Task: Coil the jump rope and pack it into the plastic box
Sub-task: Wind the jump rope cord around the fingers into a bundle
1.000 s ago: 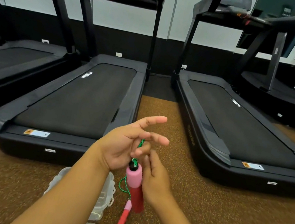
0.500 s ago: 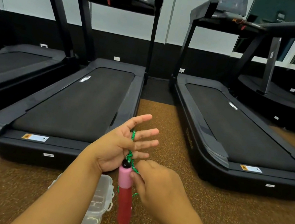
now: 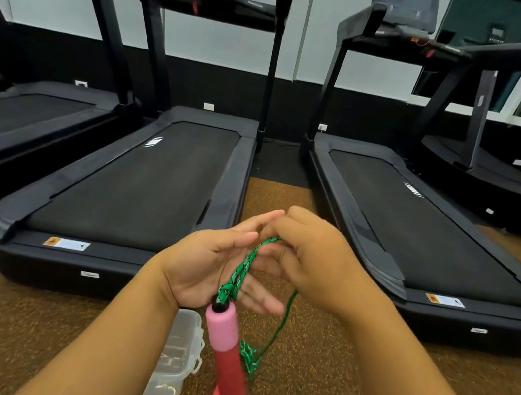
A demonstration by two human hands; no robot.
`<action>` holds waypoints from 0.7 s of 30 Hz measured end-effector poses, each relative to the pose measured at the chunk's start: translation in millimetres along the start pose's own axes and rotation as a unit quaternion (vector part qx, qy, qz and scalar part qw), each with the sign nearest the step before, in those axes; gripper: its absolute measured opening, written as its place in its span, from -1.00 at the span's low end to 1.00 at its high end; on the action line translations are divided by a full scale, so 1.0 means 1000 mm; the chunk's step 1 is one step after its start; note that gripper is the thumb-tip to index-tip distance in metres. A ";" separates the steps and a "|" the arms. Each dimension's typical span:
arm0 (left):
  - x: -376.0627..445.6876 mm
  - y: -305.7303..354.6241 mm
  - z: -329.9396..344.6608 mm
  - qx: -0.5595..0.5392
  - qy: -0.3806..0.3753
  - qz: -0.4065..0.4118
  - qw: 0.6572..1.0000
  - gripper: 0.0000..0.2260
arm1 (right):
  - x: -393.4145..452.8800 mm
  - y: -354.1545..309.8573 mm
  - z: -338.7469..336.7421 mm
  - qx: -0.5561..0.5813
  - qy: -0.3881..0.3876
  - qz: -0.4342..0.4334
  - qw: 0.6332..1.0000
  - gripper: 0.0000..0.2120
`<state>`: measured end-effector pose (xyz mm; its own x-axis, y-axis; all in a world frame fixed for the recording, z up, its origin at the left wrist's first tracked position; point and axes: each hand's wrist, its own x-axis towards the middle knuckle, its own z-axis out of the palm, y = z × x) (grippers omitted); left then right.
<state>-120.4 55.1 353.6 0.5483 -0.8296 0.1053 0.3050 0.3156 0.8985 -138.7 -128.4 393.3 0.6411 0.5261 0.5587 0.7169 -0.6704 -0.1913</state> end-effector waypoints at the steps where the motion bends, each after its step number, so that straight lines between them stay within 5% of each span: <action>1: -0.001 0.001 0.001 0.002 -0.012 0.001 1.000 -0.51 | 0.002 0.005 -0.001 0.018 0.010 0.018 1.000 -0.94; 10: -0.003 0.013 0.014 -0.028 -0.024 0.072 0.997 -0.56 | -0.004 0.024 0.026 0.214 0.053 0.133 0.966 -0.89; 17: 0.007 0.012 0.019 -0.030 0.015 0.132 0.991 -0.54 | -0.013 0.010 0.051 0.268 0.038 0.215 0.938 -0.79; 21: 0.008 0.013 0.017 0.004 0.076 0.152 0.985 -0.37 | -0.018 0.004 0.058 0.203 -0.013 0.193 0.960 -0.70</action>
<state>-124.8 44.5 373.8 0.7235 -0.6188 0.3059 0.1034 0.5353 0.8383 -131.6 -110.1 335.6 0.8832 0.2966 0.3634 0.4691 -0.5617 -0.6815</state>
